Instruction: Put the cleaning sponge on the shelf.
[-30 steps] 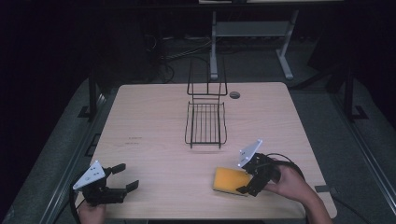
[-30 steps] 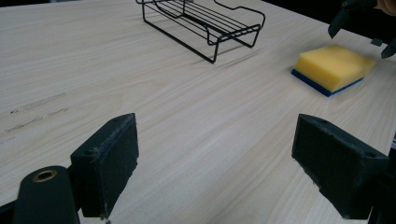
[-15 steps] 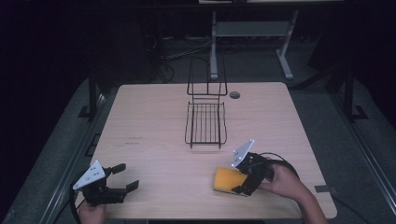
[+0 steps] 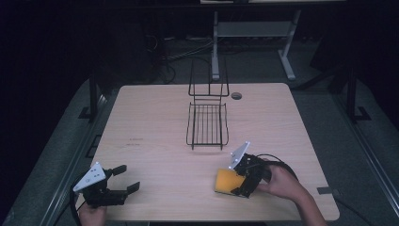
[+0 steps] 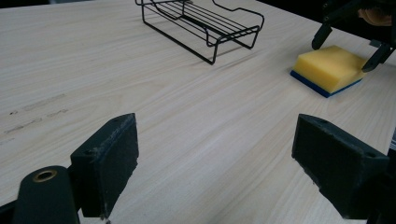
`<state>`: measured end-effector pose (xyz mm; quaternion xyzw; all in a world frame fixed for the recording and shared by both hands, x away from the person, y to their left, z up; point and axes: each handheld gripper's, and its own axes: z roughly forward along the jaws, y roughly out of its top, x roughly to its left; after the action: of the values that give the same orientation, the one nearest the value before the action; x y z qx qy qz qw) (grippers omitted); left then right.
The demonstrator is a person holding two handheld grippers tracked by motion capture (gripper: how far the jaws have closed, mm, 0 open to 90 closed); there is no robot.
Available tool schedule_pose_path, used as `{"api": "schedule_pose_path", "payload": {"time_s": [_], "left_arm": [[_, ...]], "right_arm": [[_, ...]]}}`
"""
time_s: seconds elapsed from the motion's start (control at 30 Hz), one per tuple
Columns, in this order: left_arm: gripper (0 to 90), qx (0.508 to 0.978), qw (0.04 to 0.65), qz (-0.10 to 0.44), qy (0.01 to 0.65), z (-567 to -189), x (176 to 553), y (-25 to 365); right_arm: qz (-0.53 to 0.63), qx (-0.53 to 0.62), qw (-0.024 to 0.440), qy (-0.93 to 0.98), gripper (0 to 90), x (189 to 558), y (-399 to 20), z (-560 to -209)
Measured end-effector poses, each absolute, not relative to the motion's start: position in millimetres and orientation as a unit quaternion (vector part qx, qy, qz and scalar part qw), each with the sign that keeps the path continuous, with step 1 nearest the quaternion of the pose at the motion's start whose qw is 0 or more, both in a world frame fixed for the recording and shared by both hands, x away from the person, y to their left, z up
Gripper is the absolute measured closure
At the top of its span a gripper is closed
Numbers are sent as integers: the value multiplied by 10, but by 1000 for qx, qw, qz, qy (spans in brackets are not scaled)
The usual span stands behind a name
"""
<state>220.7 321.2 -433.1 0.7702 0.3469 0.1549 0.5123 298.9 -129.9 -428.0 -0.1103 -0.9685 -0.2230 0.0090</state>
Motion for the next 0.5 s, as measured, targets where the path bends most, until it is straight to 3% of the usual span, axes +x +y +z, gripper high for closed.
{"api": "schedule_pose_path", "payload": {"time_s": [0.5], "left_arm": [[140,770,514,153,347,-4329,2207,3218]], "right_arm": [[-215,-106,13,-971,144,3011,-1213,-4360]]}}
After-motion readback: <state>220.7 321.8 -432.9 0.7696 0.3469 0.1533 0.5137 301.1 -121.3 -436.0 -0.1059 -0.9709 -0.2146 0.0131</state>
